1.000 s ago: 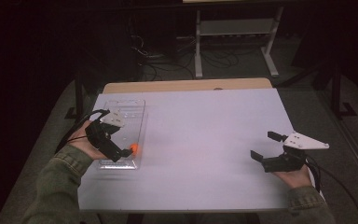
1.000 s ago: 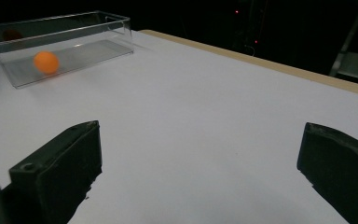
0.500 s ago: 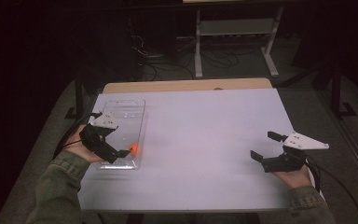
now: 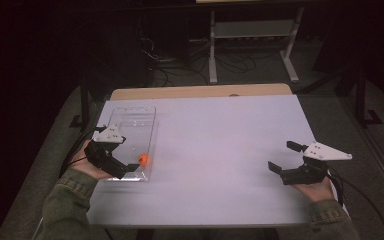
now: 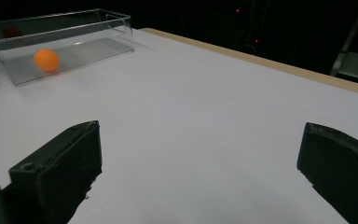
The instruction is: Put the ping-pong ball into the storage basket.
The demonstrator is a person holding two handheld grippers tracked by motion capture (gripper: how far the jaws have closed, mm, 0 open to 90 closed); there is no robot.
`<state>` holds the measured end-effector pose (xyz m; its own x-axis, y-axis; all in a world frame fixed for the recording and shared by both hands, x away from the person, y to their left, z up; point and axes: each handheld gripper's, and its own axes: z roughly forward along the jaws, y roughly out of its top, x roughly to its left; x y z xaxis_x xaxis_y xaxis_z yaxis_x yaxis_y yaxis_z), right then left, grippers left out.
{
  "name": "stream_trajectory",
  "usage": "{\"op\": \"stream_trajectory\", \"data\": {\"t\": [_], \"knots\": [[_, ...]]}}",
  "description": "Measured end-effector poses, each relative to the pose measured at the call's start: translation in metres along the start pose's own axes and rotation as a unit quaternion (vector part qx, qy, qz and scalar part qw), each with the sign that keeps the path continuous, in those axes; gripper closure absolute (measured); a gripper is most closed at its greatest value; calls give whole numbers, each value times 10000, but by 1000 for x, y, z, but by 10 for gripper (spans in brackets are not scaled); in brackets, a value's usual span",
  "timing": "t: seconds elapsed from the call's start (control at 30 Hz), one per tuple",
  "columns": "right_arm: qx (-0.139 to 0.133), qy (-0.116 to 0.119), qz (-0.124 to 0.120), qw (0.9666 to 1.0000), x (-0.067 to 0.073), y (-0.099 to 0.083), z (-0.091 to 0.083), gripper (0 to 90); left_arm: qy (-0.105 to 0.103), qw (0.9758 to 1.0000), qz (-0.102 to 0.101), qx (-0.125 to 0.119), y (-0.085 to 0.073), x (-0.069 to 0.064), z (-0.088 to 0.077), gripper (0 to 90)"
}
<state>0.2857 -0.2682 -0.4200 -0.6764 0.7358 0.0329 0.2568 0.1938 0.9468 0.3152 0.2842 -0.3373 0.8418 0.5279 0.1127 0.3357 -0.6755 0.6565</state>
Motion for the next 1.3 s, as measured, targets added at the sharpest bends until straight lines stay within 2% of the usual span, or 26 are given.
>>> {"op": "stream_trajectory", "data": {"t": [0.3,0.4,0.57,0.7,1.3], "knots": [[1,-2,-3,10000,0,0,0,0,64,9994,-134,-297,-9,-5,4,0],[11,0,-1,10000,0,0,0,0,42,9987,-184,-469,-11,-6,4,0],[11,0,0,10000,0,0,0,0,57,9981,-224,-563,-13,-8,3,0],[8,-1,2,10000,0,0,0,0,41,9968,-298,-738,-17,-11,3,0],[32,-3,-23,10000,1,0,0,0,5,9970,-290,-723,-27,-13,7,0]]}}
